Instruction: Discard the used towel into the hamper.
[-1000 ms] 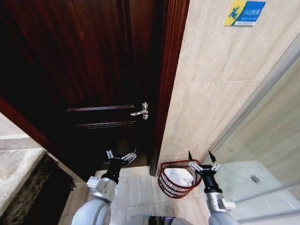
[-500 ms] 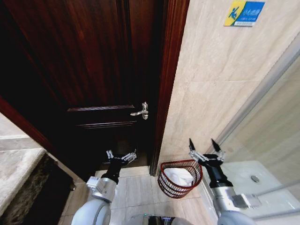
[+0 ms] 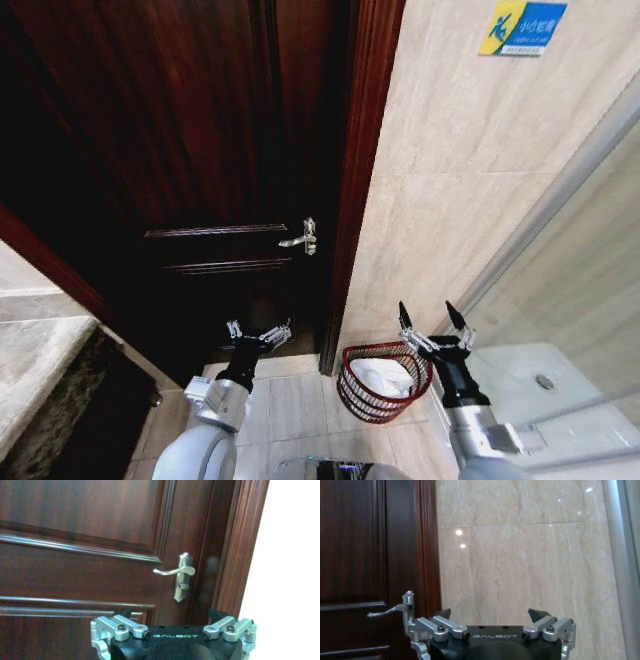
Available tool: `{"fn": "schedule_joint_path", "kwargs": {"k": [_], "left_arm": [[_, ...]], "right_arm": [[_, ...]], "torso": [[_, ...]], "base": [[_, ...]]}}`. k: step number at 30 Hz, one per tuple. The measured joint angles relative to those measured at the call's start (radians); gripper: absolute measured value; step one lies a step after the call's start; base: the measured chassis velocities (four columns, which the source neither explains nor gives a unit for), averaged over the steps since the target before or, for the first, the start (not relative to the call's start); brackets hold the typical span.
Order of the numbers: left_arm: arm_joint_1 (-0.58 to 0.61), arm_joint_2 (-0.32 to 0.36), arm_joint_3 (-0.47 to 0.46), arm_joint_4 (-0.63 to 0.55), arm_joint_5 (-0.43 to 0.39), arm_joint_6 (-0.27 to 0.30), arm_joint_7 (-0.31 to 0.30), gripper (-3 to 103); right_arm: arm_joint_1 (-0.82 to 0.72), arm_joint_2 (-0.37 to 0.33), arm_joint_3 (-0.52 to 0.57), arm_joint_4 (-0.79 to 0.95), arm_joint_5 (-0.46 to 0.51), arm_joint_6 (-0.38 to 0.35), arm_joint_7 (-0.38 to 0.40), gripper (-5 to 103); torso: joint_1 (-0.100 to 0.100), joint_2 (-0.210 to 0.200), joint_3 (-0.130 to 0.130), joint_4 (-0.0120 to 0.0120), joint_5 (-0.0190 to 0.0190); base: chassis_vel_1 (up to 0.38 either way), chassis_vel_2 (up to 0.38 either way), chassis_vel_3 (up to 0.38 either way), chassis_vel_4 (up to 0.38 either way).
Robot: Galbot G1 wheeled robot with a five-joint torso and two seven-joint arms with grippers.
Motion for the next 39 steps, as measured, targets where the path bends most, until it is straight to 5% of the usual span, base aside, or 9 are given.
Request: {"fn": "schedule_joint_path", "kwargs": {"k": [12,20,26,39], "left_arm": [[0.000,0.000,0.000,0.000,0.000,0.000,0.000,100],[0.000,0.000,0.000,0.000,0.000,0.000,0.000,100],[0.000,0.000,0.000,0.000,0.000,0.000,0.000,100],[0.000,0.000,0.000,0.000,0.000,0.000,0.000,100]], "right_arm": [[-0.006,-0.001,-0.037,-0.002,-0.046,-0.043,-0.008,100],[0.015,-0.002,-0.055,-0.055,-0.104,-0.034,-0.031,100],[0.015,-0.002,-0.072,-0.071,-0.112,-0.014,-0.122,100],[0.030,-0.002,-0.082,-0.083,-0.121,0.032,-0.140,100]], "torso": [[0.000,0.000,0.000,0.0001,0.0000],[0.000,0.000,0.000,0.0002,0.0001],[0.000,0.000,0.000,0.0001,0.0000],[0.000,0.000,0.000,0.0001,0.0000]], "base": [[0.000,0.000,0.000,0.000],[0.000,0.000,0.000,0.000],[0.000,0.000,0.000,0.000],[0.000,0.000,0.000,0.000]]}}
